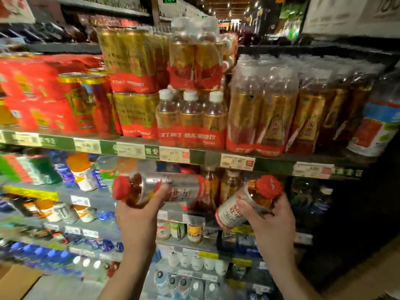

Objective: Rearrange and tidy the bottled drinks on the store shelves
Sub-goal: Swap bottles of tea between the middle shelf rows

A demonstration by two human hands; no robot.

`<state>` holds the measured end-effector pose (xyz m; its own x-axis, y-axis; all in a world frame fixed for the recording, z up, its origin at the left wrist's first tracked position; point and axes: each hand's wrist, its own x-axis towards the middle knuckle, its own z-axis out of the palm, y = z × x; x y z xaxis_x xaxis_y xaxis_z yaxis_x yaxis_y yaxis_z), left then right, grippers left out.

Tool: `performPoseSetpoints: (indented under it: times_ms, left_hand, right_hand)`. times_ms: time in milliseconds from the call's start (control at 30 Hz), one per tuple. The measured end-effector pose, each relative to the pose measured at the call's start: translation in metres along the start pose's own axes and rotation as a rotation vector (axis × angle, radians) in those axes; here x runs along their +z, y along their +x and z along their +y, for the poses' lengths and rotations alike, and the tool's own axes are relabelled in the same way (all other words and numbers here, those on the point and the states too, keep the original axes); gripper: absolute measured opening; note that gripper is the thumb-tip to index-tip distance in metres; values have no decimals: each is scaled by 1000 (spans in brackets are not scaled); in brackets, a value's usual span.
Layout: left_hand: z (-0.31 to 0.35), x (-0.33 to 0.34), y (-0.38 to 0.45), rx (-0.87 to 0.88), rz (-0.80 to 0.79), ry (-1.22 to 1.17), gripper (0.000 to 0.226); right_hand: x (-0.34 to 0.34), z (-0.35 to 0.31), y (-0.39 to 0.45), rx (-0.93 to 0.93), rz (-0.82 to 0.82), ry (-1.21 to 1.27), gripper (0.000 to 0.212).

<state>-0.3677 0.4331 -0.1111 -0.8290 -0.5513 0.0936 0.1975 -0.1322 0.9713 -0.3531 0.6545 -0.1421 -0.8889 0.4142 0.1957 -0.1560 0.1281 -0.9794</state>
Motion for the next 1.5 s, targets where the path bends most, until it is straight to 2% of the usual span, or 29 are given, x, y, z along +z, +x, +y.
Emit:
performPoseSetpoints:
  times_ms: [167,233,300,367,500,633,733,800,900,933,1000,1100,1200,1333,1433,1500]
  left_hand:
    - [-17,-69,64,-20,2,85,49]
    - [-24,-91,87,-43,-20,117,59]
    - [-30,-110,108,-68,-30,124,72]
    - [-34,-126,125,-101,-33,146,68]
    - [-34,-144,148,-118,-89,193,51]
    - [-34,-156,165,-126,-135,175,53]
    - [-32,-161,174,-121,-172,180,43]
    - [-31,-164,180,-124,-218,177,41]
    - [-33,-165,187,-111,-257,193,49]
    - [-32,-164,188,-107,-261,187,48]
    - [-32,-159,188,-92,-276,167,43]
    - [-32,-149,185,-90,-319,142,45]
    - [-34,-138,181,-105,-353,133,45]
    - [-37,-118,169,-102,-415,147,43]
    - [-37,-104,160,-96,-450,151,45]
    - [-38,-98,155,-93,-463,160,45]
  right_hand:
    - [103,21,-21,23,-80,-32,53]
    - [141,26,-25,12,-99,-62,53]
    - [176,35,-24,-10,-54,-149,59]
    - [204,45,-19,-23,19,-179,63]
    - [244,57,-5,-47,97,-234,44]
    - [276,70,11,-87,146,-358,51]
    - [288,72,21,-135,133,-480,30]
    - [293,69,28,-201,175,-625,32]
    - [295,71,39,-323,160,-860,76]
    - [295,74,41,-367,182,-914,84]
    - [292,66,34,-392,198,-902,77]
    - [275,59,22,-200,140,-813,61]
    - [244,62,14,-144,260,-673,43]
    - [216,63,21,-162,445,-655,60]
    - [210,62,30,-92,421,-715,70]
    - [210,61,34,-95,414,-750,65]
